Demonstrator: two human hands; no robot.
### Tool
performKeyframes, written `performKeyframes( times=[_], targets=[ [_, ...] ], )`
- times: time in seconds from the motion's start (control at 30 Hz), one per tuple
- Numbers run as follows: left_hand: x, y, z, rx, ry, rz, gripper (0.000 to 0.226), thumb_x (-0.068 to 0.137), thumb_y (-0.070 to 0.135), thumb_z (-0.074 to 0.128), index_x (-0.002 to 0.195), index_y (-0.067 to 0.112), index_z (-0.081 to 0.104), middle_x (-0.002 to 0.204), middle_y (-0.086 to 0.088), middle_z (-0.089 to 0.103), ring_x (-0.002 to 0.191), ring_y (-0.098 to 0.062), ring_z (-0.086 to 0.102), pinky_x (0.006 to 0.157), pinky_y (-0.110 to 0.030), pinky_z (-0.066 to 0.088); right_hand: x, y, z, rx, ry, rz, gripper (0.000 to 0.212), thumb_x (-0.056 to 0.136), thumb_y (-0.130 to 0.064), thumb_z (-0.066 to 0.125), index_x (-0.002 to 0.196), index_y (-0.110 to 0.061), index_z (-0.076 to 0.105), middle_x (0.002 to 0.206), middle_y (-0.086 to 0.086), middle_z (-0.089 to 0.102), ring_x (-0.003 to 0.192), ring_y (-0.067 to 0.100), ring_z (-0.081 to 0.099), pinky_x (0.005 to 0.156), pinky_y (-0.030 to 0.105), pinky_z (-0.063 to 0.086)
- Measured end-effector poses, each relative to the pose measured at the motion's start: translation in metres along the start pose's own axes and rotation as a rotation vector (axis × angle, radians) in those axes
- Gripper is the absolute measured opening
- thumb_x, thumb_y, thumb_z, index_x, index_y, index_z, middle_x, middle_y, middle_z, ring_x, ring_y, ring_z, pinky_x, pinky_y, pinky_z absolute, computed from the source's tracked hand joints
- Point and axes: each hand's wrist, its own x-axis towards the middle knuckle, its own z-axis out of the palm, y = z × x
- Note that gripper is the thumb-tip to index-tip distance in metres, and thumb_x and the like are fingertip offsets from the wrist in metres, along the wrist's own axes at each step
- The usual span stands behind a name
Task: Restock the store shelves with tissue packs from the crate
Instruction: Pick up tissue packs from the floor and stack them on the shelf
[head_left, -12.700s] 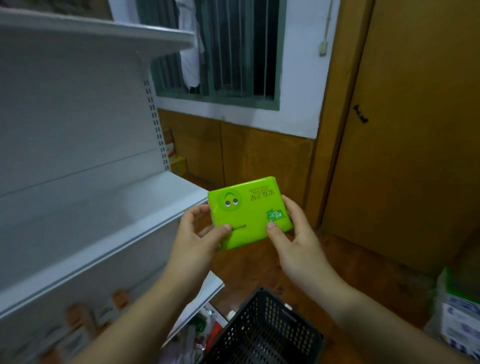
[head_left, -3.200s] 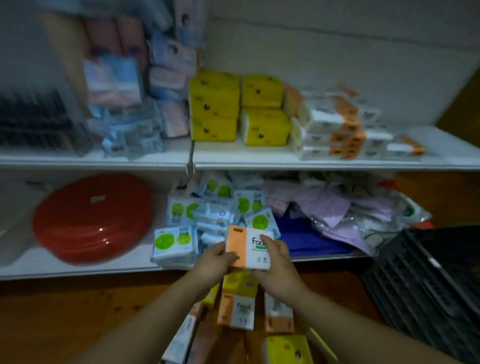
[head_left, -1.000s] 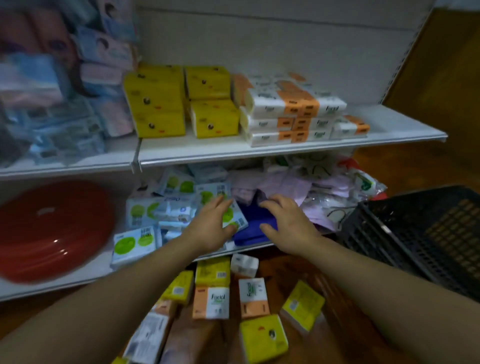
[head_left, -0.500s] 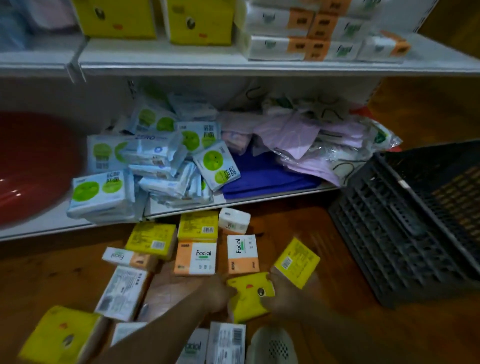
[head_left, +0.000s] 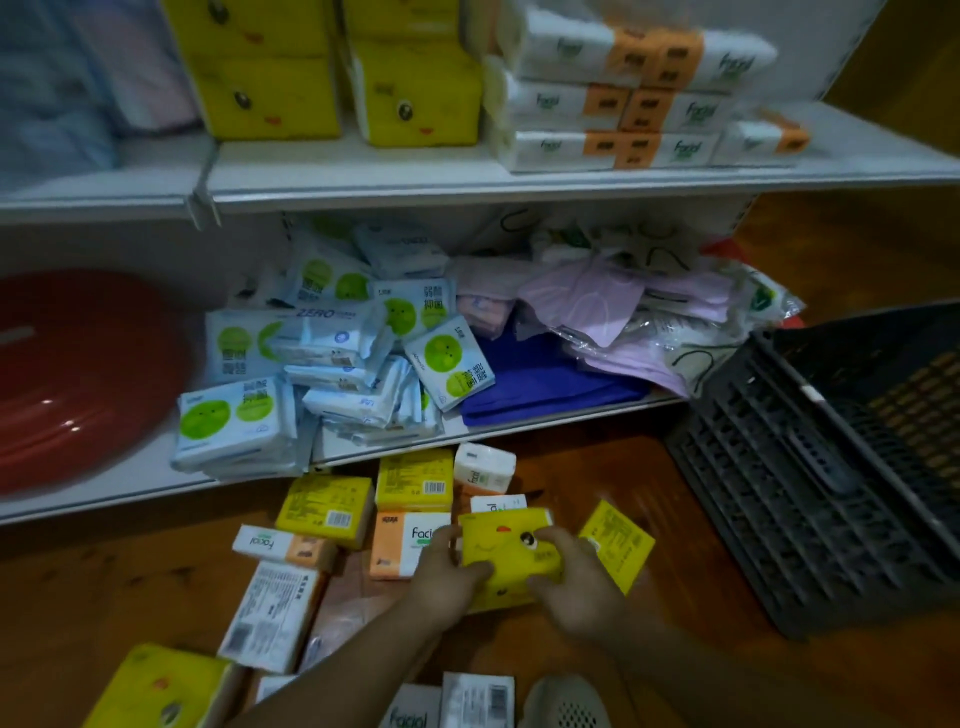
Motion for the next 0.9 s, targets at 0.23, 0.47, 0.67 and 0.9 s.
performKeyframes(
  times=[0.23,0.47,0.67,0.9],
  targets=[
    [-0.056,0.114,-0.045,-0.07,0.162,0.366,0.049,0.088,0.0,0.054,0.128,0.022,0.038,0.102,0.002,0.052,0.079,-0.011,0.055,0.056,-0.023,0.045,-0.007,-0.128,-0.076,-0.011,0.237,-0.282,0.043,0.089,-0.015,0.059,0.128,-0.028,0.047,0.113,0.002,0.037,0.084,0.011,0.046,0.066,0.015,0.039],
    [-0.123,0.214,-0.103,0.01,0.282,0.685,0.052,0.089,0.008,0.057,0.136,0.025,0.039,0.126,-0.005,0.048,0.104,-0.024,0.056,0.073,-0.029,0.047,-0.051,-0.238,-0.143,-0.013,0.368,-0.529,0.04,0.092,-0.023,0.058,0.129,-0.029,0.045,0.111,-0.001,0.034,0.098,0.019,0.046,0.085,0.025,0.04],
    [-0.162,0.263,-0.138,0.001,0.344,0.855,0.052,0.089,0.005,0.057,0.136,0.021,0.041,0.123,-0.005,0.05,0.095,-0.019,0.058,0.06,-0.021,0.043,-0.068,-0.301,-0.164,0.019,0.448,-0.655,0.041,0.092,-0.02,0.058,0.13,-0.028,0.047,0.116,0.001,0.036,0.107,0.017,0.045,0.086,0.02,0.035],
    [-0.173,0.301,-0.154,0.017,0.463,0.853,0.048,0.089,0.005,0.055,0.134,0.017,0.043,0.126,-0.004,0.055,0.101,-0.02,0.057,0.081,-0.029,0.045,-0.048,-0.347,-0.181,0.016,0.438,-0.701,0.039,0.094,-0.019,0.052,0.132,-0.029,0.046,0.131,0.004,0.038,0.111,0.018,0.047,0.087,0.019,0.033]
  ],
)
